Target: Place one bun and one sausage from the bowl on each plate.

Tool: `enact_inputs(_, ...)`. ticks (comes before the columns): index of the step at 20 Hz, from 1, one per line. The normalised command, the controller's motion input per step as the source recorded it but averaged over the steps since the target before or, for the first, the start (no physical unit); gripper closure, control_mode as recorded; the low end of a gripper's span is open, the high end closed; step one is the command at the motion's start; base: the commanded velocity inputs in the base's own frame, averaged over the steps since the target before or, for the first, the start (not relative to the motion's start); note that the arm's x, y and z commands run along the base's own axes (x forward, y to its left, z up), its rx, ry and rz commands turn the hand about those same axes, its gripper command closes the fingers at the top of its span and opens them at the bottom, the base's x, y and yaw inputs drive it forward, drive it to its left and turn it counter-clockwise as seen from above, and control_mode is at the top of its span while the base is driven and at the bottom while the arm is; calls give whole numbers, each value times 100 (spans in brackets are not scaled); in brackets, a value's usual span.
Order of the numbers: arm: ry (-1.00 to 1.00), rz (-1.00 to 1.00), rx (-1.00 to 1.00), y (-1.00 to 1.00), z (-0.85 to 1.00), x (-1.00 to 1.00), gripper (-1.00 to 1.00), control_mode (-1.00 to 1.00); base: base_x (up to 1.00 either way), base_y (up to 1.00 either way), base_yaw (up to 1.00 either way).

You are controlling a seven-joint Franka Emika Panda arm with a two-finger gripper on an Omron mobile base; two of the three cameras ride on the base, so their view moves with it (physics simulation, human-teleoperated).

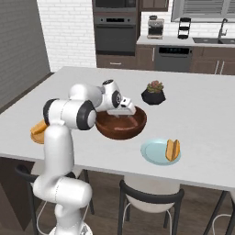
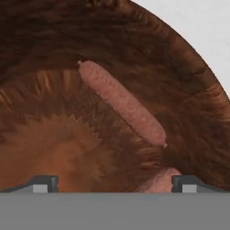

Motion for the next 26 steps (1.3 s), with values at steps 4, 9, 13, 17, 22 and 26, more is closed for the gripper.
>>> enact_inputs(4, 0, 0, -3, -26, -27, 46, -100, -100, 0, 0, 0)
enact_inputs(9, 2, 0, -4, -34, -32, 42, -100, -100, 0, 0, 0)
enact_inputs(13, 2, 4, -4, -22, -39, 30, -100, -100, 0, 0, 0)
enact_inputs(17, 0, 5, -3, -24, -20, 16, -100, -100, 0, 0, 0)
enact_inputs(22, 3, 6, -3, -15, -33, 0, -100, -100, 0, 0, 0)
enact_inputs(26, 12, 7, -3, 0, -56, -7, 100, -100, 0, 0, 0)
